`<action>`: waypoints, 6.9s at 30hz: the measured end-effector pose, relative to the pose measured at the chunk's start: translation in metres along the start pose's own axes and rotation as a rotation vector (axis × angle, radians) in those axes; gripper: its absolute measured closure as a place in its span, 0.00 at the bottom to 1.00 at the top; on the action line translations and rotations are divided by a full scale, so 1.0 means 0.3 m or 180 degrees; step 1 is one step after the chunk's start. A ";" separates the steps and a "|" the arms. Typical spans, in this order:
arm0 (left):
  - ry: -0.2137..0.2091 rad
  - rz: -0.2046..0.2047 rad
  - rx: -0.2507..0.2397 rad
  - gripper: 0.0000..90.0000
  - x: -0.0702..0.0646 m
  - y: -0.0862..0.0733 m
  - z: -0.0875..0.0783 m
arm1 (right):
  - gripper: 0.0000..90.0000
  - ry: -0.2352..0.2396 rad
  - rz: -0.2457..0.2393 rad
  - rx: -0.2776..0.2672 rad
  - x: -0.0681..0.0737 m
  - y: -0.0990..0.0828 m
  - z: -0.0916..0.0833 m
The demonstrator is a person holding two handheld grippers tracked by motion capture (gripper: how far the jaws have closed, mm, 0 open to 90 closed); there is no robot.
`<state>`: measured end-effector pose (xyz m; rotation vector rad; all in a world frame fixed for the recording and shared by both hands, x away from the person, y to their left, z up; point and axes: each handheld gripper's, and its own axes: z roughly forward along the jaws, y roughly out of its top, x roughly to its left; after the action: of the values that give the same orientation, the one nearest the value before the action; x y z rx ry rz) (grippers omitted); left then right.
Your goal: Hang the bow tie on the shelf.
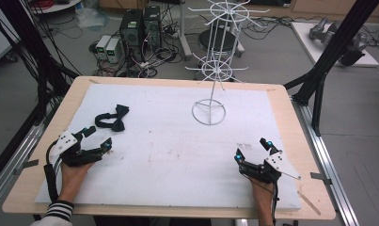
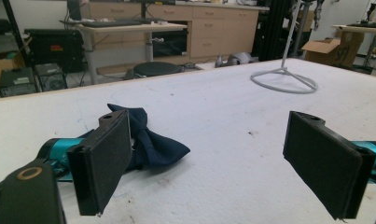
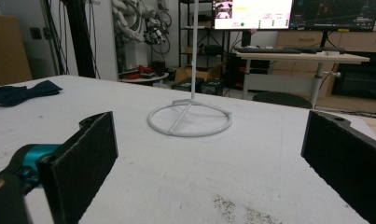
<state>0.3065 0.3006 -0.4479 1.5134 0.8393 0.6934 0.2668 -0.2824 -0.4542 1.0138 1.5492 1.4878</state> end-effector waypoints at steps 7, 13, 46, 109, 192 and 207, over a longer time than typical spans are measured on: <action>0.0013 -0.0022 0.0094 0.17 0.025 0.058 0.021 | 0.03 -0.0012 -0.0017 0.0014 -0.001 0.001 0.002; 0.0089 0.0042 0.0287 0.18 0.041 0.116 0.057 | 0.03 -0.0015 -0.0013 0.0014 -0.002 0.001 0.003; 0.0136 -0.0191 0.1901 0.23 0.110 0.210 0.299 | 0.03 -0.0015 0.0021 0.0013 -0.002 0.001 0.002; 0.0450 -0.0609 0.2776 0.82 0.126 0.154 0.428 | 0.03 -0.0014 0.0009 0.0000 -0.001 0.000 0.001; -0.0501 0.0226 0.0290 0.95 -0.161 0.528 0.531 | 0.03 -0.0012 0.0000 0.0007 0.000 0.000 0.001; -0.0557 0.0252 0.0267 0.95 -0.191 0.579 0.616 | 0.03 -0.0011 -0.0012 -0.0012 -0.001 0.000 0.001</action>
<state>0.4459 0.1447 -0.2936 1.6641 0.6861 0.5795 0.2672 -0.2827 -0.4542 1.0103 1.5446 1.4852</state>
